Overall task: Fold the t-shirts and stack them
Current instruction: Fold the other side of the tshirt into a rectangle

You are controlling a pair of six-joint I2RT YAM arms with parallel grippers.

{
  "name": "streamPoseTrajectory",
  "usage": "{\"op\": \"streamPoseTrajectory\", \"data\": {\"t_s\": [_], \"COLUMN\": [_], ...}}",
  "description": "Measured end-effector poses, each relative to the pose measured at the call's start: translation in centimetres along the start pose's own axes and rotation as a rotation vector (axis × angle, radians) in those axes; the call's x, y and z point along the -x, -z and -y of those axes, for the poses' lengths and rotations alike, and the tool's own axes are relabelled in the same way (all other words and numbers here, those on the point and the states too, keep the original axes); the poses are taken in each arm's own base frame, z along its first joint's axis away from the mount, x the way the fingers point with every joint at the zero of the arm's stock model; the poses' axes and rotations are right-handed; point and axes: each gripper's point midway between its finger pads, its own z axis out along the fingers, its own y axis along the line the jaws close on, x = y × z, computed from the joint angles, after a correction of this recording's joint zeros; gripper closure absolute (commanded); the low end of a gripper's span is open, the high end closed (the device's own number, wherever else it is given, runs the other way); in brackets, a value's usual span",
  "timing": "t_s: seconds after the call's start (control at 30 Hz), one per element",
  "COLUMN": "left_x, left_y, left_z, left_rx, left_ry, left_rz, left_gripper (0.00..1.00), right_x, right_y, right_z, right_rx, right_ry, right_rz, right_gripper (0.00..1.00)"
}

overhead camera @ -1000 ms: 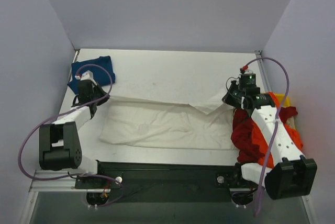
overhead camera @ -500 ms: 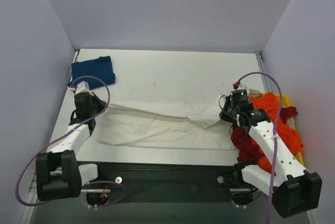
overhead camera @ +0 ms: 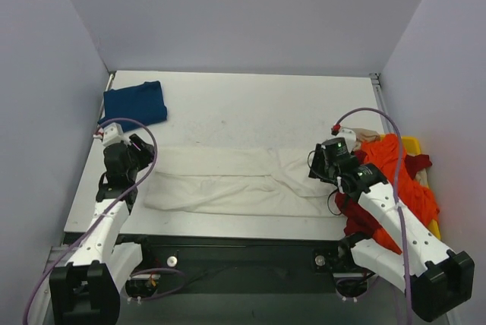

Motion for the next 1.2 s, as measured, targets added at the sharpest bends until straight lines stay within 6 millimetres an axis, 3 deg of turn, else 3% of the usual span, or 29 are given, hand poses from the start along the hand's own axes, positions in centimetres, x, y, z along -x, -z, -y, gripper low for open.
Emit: {"op": "streamPoseTrajectory", "data": {"t_s": [0.1, 0.23, 0.47, 0.6, 0.7, 0.87, 1.2], "left_x": [0.4, -1.3, -6.0, -7.9, -8.1, -7.1, -7.8], "left_y": [0.7, 0.7, -1.8, -2.9, -3.3, -3.5, -4.3], "left_z": [1.6, 4.3, 5.6, 6.1, 6.1, 6.8, 7.3], "left_rx": [-0.053, -0.142, -0.202, -0.239, -0.262, -0.297, -0.323], "left_ry": [-0.021, -0.073, -0.098, -0.077, -0.057, -0.038, -0.022], "left_rz": [0.025, -0.018, -0.179, -0.254, -0.268, -0.237, -0.258], "left_gripper": [0.34, 0.32, 0.29, 0.29, 0.29, 0.28, 0.28], "right_x": [-0.2, -2.5, -8.2, -11.0, -11.1, -9.4, -8.3], "right_y": [0.9, 1.1, -1.4, -2.8, -3.7, -4.6, -5.4], "right_z": [-1.9, -5.1, -9.5, -10.5, -10.8, -10.9, -8.7], "right_rx": [0.072, 0.224, 0.342, 0.326, 0.291, 0.226, 0.083], "right_ry": [0.048, 0.103, 0.208, 0.270, 0.275, 0.273, 0.298], "right_rz": [0.033, 0.018, -0.169, -0.262, -0.281, -0.230, -0.186], "right_gripper": [0.52, 0.55, 0.57, 0.59, 0.60, 0.61, 0.61]}}
